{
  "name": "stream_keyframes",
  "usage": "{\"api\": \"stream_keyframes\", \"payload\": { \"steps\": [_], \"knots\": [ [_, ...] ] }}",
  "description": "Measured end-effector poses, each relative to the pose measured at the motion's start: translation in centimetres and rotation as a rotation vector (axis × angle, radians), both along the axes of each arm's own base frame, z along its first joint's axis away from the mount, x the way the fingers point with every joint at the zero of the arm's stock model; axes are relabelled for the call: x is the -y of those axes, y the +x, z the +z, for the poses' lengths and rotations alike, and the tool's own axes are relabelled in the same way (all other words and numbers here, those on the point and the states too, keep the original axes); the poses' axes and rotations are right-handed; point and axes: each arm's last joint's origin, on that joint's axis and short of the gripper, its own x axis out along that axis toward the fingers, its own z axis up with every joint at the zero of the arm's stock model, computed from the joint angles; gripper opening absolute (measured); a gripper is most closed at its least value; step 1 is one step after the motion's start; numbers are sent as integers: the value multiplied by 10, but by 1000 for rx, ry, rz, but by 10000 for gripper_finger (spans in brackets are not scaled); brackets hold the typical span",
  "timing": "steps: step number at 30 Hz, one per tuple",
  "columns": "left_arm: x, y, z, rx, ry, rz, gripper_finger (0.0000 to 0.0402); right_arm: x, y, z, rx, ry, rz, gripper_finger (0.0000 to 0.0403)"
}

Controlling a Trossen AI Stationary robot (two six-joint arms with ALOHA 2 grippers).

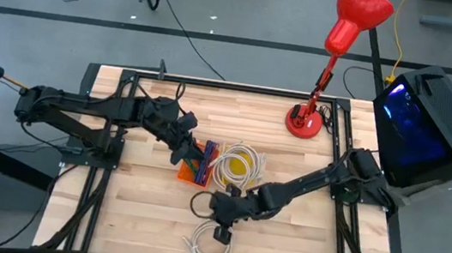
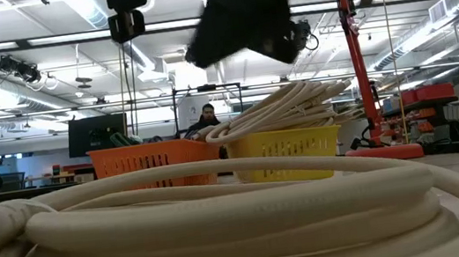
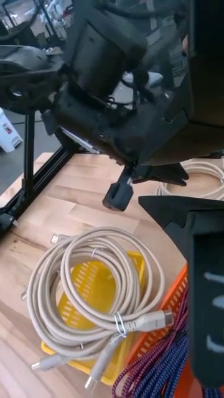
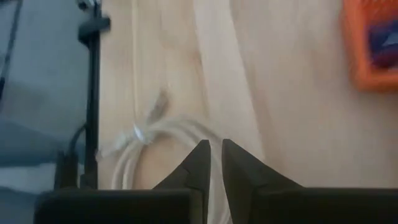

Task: Pick & Place USB Port
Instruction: Put the brown HDMI cable into the yellow bin

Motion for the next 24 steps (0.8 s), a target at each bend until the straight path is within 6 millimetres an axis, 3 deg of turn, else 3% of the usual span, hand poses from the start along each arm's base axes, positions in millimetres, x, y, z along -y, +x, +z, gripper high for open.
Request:
{"api": "stream_keyframes", "payload": {
  "steps": [11, 24],
  "knots": [
    [0, -1, -2, -16, -1, -7, 96, -20, -18, -26, -221, 34, 87, 43],
    [0, -1, -2, -20, 3, -20, 96, -25, -16, -30, -217, 75, 28, 43]
  ]
}}
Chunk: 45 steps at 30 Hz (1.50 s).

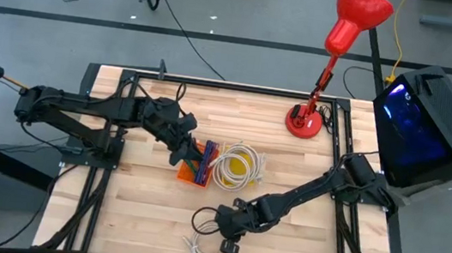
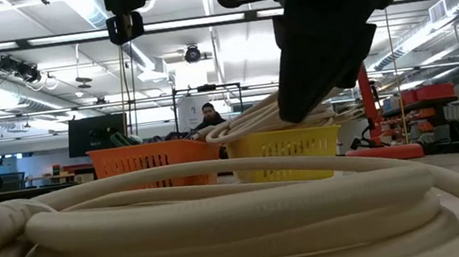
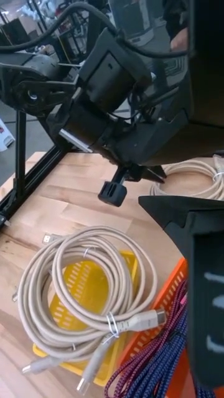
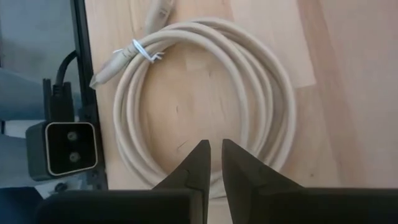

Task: Pick & Place USB Port
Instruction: Put the brown HDMI cable into the yellow bin

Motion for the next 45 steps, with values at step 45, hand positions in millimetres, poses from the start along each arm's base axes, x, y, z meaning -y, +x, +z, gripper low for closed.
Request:
{"api": "stream_keyframes", "payload": {
  "steps": [45],
  "knots": [
    [1, 0, 0, 1, -8, -46, 96, 56, 31, -11, 25, 2, -59, 109]
  ]
}}
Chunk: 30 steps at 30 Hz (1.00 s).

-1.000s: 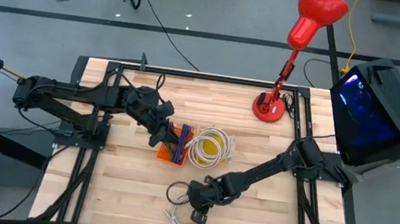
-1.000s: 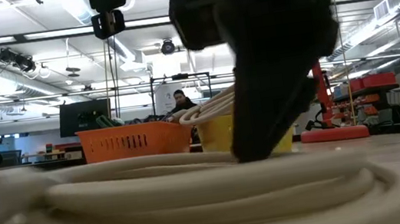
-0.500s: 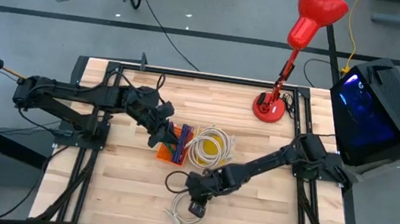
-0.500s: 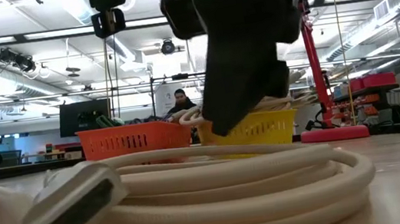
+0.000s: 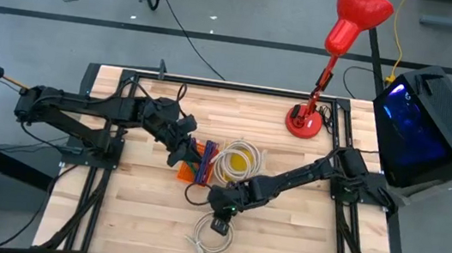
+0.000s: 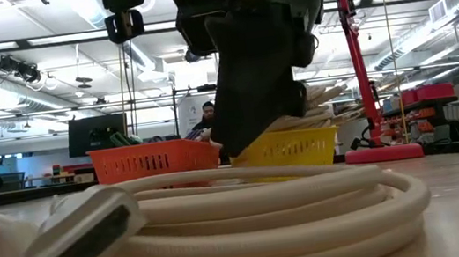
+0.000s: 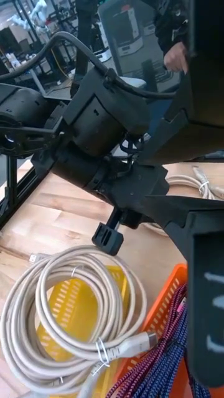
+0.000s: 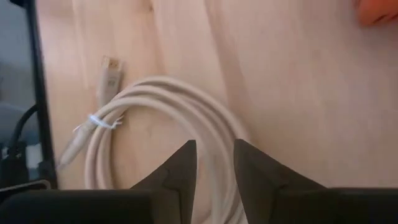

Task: Pick & Place USB Port
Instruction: Put the brown HDMI cable into the yellow bin

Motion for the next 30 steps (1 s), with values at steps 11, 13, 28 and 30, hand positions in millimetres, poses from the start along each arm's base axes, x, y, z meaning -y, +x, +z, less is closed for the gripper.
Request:
{"api": "stream_keyframes", "payload": {
  "steps": [11, 13, 28, 30],
  "knots": [
    [0, 0, 0, 0, 0, 0, 96, -3, -1, -6, -34, 30, 18, 123],
    [0, 0, 0, 0, -1, 0, 96, -2, -1, -6, -31, 26, 19, 121],
    [0, 0, 0, 2, 12, -7, 96, -9, 0, -20, -49, 24, 29, 116],
    [0, 0, 0, 3, 12, -8, 96, -8, 1, -20, -48, 26, 28, 111]
  ]
}}
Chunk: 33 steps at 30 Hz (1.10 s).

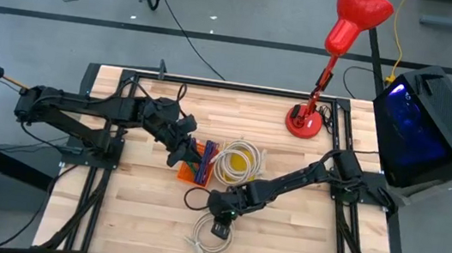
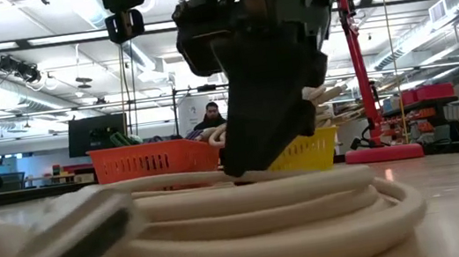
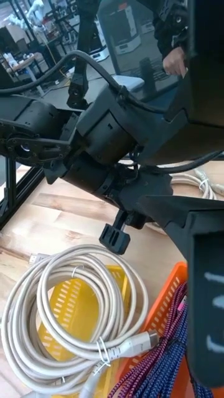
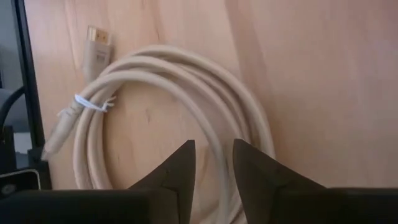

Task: Pick & Place USB Port
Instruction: Put the brown HDMI cable into the yellow bin

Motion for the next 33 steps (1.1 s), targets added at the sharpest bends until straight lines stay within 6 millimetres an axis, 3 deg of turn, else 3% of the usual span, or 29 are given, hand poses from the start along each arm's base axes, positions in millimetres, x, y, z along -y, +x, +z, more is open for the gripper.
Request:
{"api": "stream_keyframes", "payload": {
  "steps": [5, 10, 20, 33],
  "knots": [
    [0, 0, 0, -3, 0, 0, 96, -1, 3, -11, -12, 10, -2, 94],
    [0, 0, -1, -9, -1, -1, 96, -3, 4, -17, -31, 31, 11, 16],
    [0, 0, -1, -8, 0, -1, 96, -3, 0, -7, -28, 36, 2, 6],
    [0, 0, 0, -3, 2, 0, 96, -16, 2, 73, 53, -65, 25, 6]
  ]
}}
